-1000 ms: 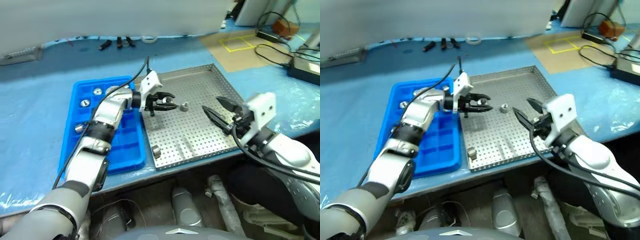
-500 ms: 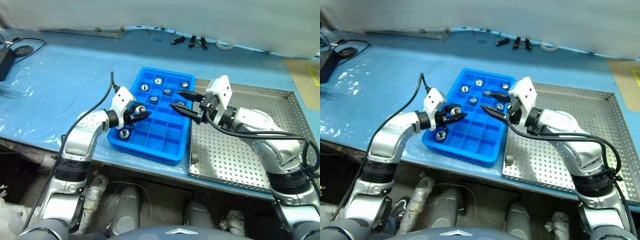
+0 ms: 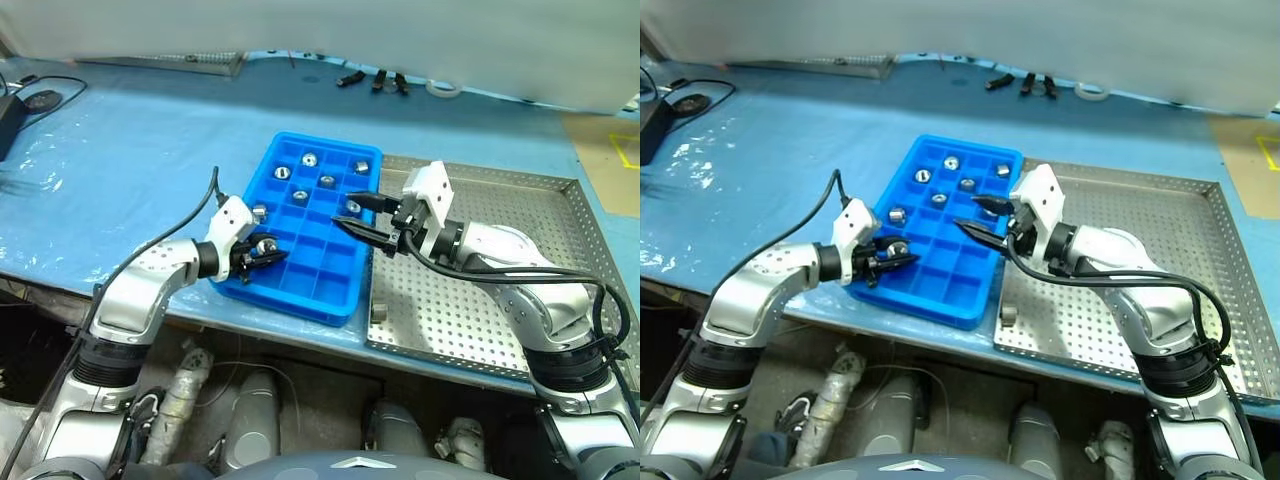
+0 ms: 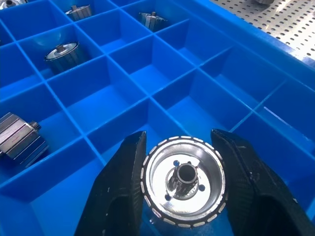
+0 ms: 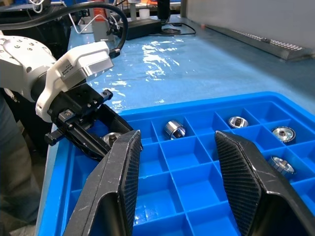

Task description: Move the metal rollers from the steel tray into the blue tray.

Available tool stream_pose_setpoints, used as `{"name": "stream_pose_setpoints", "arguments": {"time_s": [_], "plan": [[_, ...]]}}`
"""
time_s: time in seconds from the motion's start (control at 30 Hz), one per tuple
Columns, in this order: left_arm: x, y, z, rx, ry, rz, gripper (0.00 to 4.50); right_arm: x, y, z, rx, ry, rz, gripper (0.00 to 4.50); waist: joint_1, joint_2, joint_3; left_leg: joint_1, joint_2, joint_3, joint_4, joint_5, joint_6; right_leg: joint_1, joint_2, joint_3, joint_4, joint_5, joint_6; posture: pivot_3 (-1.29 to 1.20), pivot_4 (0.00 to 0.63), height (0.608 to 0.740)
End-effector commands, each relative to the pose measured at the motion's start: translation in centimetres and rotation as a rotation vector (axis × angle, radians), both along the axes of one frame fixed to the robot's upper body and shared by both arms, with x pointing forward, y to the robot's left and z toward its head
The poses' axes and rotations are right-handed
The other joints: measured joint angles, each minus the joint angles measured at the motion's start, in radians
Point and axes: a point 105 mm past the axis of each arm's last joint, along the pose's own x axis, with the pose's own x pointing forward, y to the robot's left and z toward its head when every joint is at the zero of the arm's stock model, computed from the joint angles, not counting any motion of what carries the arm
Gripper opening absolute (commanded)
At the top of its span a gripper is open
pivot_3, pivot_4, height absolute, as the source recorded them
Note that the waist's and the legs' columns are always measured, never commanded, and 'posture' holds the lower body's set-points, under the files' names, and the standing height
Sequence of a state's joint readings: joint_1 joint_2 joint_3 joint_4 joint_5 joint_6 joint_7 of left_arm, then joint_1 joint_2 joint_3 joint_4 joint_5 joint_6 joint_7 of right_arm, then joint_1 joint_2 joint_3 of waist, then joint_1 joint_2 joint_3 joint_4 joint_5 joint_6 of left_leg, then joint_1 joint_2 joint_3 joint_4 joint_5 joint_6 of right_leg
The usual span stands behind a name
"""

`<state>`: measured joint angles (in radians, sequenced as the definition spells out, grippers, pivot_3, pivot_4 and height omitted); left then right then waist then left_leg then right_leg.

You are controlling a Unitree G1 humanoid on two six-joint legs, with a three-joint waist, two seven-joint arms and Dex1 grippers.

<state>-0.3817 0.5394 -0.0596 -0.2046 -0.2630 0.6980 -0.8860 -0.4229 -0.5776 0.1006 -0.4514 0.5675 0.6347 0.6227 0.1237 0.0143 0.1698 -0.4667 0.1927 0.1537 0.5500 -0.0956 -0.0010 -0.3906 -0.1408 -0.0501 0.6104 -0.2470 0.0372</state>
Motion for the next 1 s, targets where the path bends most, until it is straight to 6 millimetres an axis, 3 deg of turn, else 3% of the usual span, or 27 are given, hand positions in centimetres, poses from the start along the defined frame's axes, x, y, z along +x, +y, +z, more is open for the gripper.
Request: {"name": "stream_pose_setpoints", "arguments": {"time_s": [0.03, 0.2, 0.33, 0.63, 0.87, 1.0], "plan": [[0.4, 0.1, 1.3, -0.024, -0.068, 0.027, 1.72, -0.6, 0.1, 1.1, 0.018, -0.053, -0.003, 2.47, 0.0, 0.0, 0.0, 0.0, 0.0, 0.0, -0.001, 0.0, 0.0, 0.0, 0.0, 0.0, 0.0, 0.0, 0.0, 0.04, 0.15, 0.74], [3.2, -0.9, 1.6, -0.038, -0.101, 0.116, 1.72, -0.5, 0.1, 1.1, 0.016, -0.057, -0.014, 2.47, 0.002, 0.0, 0.0, 0.0, -0.001, 0.0, -0.001, 0.001, 0.001, 0.001, 0.001, 0.0, 0.0, 0.0, -0.001, 0.04, 0.15, 0.74], [3.5, -1.7, 1.7, -0.041, -0.099, 0.085, 1.72, -0.5, 0.0, 1.1, 0.008, -0.064, -0.02, 2.47, -0.002, 0.0, 0.0, 0.001, -0.001, 0.0, -0.001, 0.002, 0.003, 0.0, 0.001, 0.0, 0.0, 0.001, -0.002, 0.02, 0.15, 0.74], [3.5, -0.7, 1.0, -0.014, -0.076, 0.093, 1.72, -0.5, -0.3, 1.1, 0.012, -0.066, -0.044, 2.47, -0.002, 0.0, 0.0, 0.001, 0.003, 0.001, -0.002, 0.003, 0.002, 0.0, 0.005, 0.001, 0.0, 0.001, -0.003, 0.0, 0.15, 0.74], [3.8, -0.7, 1.0, 0.0, -0.095, 0.083, 3.93, -0.4, -0.3, 1.1, 0.015, -0.074, -0.054, 2.47, -0.002, 0.0, 0.0, 0.002, 0.009, 0.001, -0.002, 0.004, 0.001, 0.0, 0.01, 0.001, 0.0, 0.004, -0.007, 0.0, 0.15, 0.74], [4.0, -1.3, 2.2, -0.035, -0.123, 0.057, 3.93, -0.3, -0.5, 1.1, 0.015, -0.077, -0.065, 2.47, -0.002, 0.0, 0.0, 0.005, 0.014, 0.001, -0.003, 0.007, -0.003, 0.0, 0.014, 0.001, 0.001, 0.006, -0.01, -0.01, 0.15, 0.74]]}}
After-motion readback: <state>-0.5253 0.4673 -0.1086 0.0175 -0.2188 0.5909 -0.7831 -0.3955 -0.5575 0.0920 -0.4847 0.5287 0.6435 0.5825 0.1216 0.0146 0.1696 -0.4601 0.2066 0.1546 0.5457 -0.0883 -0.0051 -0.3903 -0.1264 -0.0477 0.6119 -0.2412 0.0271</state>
